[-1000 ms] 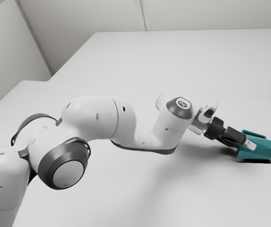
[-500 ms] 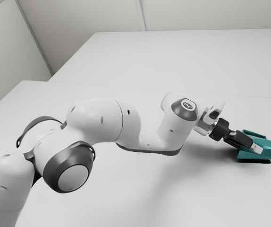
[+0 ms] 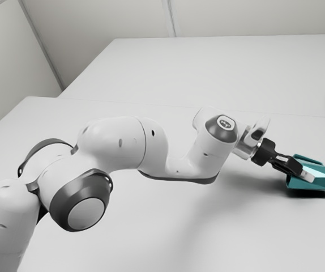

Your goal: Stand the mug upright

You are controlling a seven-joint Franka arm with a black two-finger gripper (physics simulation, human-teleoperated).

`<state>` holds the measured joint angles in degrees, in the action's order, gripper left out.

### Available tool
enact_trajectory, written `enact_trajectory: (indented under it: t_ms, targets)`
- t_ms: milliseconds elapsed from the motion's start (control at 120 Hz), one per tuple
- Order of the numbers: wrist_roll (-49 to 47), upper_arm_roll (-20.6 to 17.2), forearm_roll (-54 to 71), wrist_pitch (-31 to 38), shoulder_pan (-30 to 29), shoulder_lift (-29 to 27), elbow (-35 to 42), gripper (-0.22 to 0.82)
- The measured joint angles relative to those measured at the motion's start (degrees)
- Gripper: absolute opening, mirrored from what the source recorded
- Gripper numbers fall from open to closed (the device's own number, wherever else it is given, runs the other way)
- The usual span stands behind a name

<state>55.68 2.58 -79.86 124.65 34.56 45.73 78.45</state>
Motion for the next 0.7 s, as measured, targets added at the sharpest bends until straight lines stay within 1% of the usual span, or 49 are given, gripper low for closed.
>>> enact_trajectory:
  t_ms: [67, 167, 333, 525, 608, 700]
  targets:
    - [0.0, 0.1, 0.2, 0.2, 0.2, -0.9, 0.1, -0.13]
    - [-0.1, 0.2, 2.0, 0.4, -0.1, -3.9, 1.1, -0.14]
    - [-0.7, 0.7, 7.9, 0.5, -1.8, -9.2, 5.4, -0.16]
    - [-4.0, 0.7, 21.9, 0.4, -4.2, -15.9, 9.0, -0.17]
    - [-6.0, 0.1, 27.6, 0.2, -5.5, -18.3, 10.7, -0.18]
    - [-8.3, -2.0, 33.5, 0.1, -8.3, -21.6, 13.6, -0.18]
